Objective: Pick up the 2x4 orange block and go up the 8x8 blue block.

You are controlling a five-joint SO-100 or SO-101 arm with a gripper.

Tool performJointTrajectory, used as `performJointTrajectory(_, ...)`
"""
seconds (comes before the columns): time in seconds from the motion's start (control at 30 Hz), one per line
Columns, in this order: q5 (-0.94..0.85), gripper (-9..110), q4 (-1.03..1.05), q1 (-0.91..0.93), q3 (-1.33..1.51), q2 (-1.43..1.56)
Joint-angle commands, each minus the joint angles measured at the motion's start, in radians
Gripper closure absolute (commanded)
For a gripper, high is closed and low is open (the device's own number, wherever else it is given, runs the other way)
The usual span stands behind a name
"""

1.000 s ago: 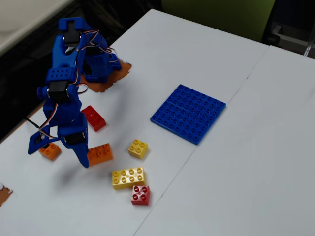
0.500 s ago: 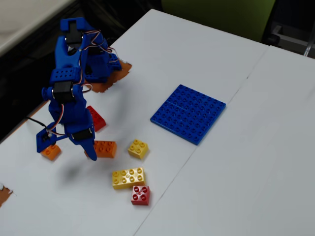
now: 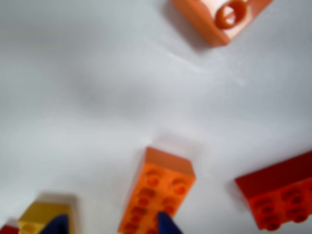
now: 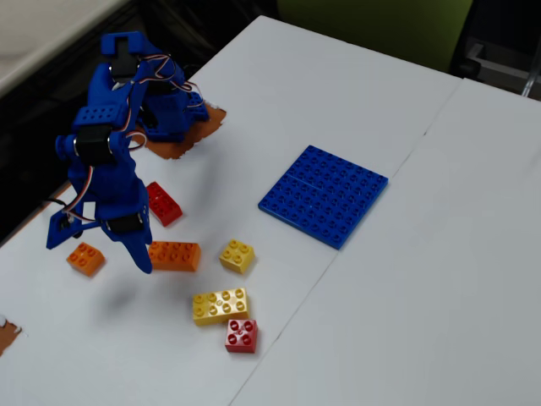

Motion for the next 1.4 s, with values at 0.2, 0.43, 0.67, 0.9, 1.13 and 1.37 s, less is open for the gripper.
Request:
performJointTrajectory(0.2,0.058,78,-0.040,-0.041,-0.032,-0.058)
performJointTrajectory(0.43,0.078,77,0.023,-0.055,-0.032,-0.028)
performJointTrajectory(0.67,0.101,77,0.043,-0.061,0.006,0.037)
performJointTrajectory(0.9,0.121,76,-0.002,-0.071,0.149,0.156)
performJointTrajectory(1.13,0.175,73,-0.075,-0.086,0.238,0.170)
performJointTrajectory(1.37,0.239,68,-0.169,-0.106,0.402,0.218)
